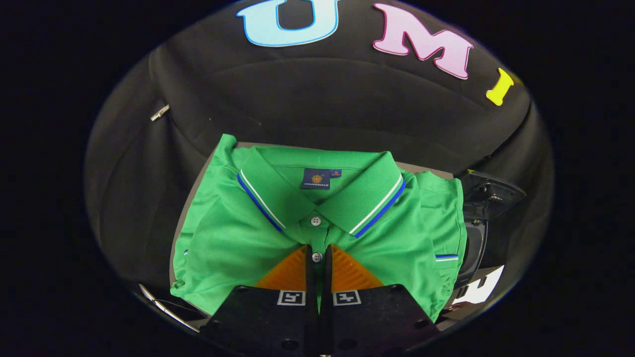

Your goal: Put the clothes into the washing machine and then close the washing machine lid.

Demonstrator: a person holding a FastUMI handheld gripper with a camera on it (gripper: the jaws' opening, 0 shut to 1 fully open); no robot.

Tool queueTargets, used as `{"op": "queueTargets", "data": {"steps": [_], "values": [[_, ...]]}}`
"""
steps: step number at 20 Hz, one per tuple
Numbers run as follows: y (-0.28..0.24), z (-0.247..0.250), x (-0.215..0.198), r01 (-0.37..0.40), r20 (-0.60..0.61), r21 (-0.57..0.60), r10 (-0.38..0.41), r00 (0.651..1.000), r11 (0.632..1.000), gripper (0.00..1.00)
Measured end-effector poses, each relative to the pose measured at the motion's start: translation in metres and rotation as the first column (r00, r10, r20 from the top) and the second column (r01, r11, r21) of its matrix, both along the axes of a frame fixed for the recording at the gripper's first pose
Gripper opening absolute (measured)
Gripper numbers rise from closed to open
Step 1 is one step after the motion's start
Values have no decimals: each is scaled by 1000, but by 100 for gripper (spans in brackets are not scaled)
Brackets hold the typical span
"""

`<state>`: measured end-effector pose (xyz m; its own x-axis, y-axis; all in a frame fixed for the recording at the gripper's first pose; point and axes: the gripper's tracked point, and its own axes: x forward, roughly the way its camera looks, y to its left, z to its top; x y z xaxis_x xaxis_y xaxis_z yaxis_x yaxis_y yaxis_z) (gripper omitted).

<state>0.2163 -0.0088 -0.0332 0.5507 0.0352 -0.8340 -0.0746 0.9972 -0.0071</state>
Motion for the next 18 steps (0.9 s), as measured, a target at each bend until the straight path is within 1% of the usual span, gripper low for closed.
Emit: {"op": "queueTargets", "data": {"steps": [1,4,5,7,8,10,13,15,16,18], "values": [[1,1,1,18,52,25,-20,998,1000,6],[1,9,-1,7,199,83,-23,980,997,6],[2,13,-3,-10,238,84,-11,971,996,6],[0,22,-3,-51,310,44,35,950,998,5],[1,30,-6,-66,352,21,55,934,998,6],[1,49,-14,-67,437,-15,67,897,998,6],[1,72,-25,-32,521,-61,59,852,998,6],[0,88,-30,-10,563,-108,70,823,994,5],[1,98,-35,7,596,-123,68,800,992,5],[-8,119,-42,58,681,-100,26,732,993,5]]}}
